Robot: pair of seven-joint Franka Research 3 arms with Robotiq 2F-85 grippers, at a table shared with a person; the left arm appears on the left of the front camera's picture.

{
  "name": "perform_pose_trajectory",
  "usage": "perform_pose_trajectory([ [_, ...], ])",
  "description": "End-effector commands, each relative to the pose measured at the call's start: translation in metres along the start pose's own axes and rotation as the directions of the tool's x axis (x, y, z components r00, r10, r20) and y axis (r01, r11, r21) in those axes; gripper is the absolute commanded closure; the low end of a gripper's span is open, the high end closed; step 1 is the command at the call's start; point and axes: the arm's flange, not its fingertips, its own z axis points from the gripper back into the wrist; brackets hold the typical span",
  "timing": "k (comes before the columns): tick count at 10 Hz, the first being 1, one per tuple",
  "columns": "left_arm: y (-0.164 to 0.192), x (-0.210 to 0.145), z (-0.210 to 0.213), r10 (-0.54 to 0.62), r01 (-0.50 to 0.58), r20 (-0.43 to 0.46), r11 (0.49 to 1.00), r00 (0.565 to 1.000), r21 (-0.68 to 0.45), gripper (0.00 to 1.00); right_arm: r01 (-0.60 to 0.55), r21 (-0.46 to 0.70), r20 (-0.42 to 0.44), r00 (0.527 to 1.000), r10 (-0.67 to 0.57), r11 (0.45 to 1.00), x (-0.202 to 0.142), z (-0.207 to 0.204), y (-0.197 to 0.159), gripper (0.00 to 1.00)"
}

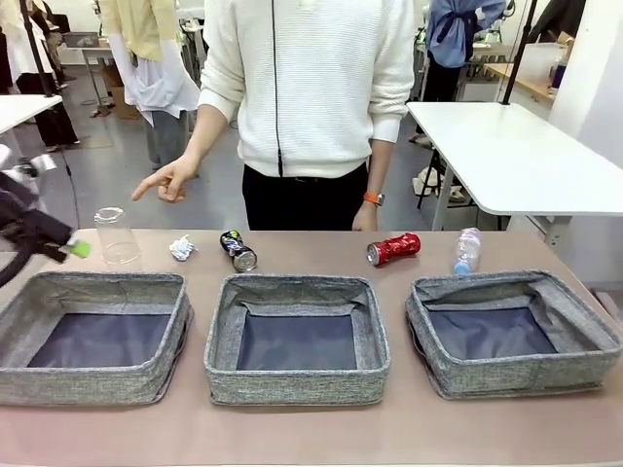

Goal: Sort the waste into the appropriate baskets.
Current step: Pick up the waste item pointed out by the person.

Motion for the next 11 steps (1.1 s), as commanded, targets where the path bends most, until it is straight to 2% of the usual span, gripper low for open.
perform_pose_trajectory([
  [1,0.060,-0.001,0.037,0.054,-0.004,0.190,0.967,0.980,-0.255,0.00,-0.027,0.018,0.014,1.000,0.027,0.999,0.003,0.000,0.001,0.00],
  [2,0.000,0.000,0.000,0.000,0.000,0.000,1.000,1.000,0.000,0.00,-0.027,0.018,0.014,1.000,0.027,0.999,0.003,0.000,0.001,0.00],
  [3,0.000,0.000,0.000,0.000,0.000,0.000,1.000,1.000,0.000,0.00,-0.027,0.018,0.014,1.000,0.027,0.999,0.003,0.000,0.001,0.00],
  [4,0.036,0.007,0.010,-0.017,0.023,0.084,0.997,0.996,-0.075,0.00,-0.027,0.018,0.014,1.000,0.027,0.999,0.003,0.000,0.001,0.00],
  [5,0.055,0.002,0.021,-0.113,0.123,0.205,0.992,0.972,-0.033,0.00,-0.027,0.018,0.014,1.000,0.027,0.999,0.003,0.000,0.001,0.00],
  [6,0.079,-0.005,0.031,-0.242,0.262,0.290,0.964,0.926,-0.033,0.00,-0.027,0.018,0.014,1.000,0.027,0.999,0.003,0.000,0.001,0.00],
  [7,0.103,-0.014,0.038,-0.347,0.384,0.372,0.923,0.861,-0.028,0.00,-0.027,0.018,0.014,1.000,0.027,0.999,0.003,0.000,0.001,0.00],
  [9,0.139,-0.034,0.042,-0.547,0.605,0.403,0.796,0.734,-0.023,0.00,-0.027,0.018,0.014,1.000,0.027,0.999,0.003,0.000,0.001,0.00],
  [10,0.158,-0.040,0.041,-0.551,0.642,0.501,0.767,0.667,-0.010,0.00,-0.027,0.018,0.014,1.000,0.027,0.999,0.003,0.000,0.001,0.00],
  [11,0.176,-0.039,0.034,-0.478,0.602,0.597,0.799,0.644,-0.009,0.00,-0.027,0.018,0.014,1.000,0.027,0.999,0.003,0.000,0.001,0.00],
])
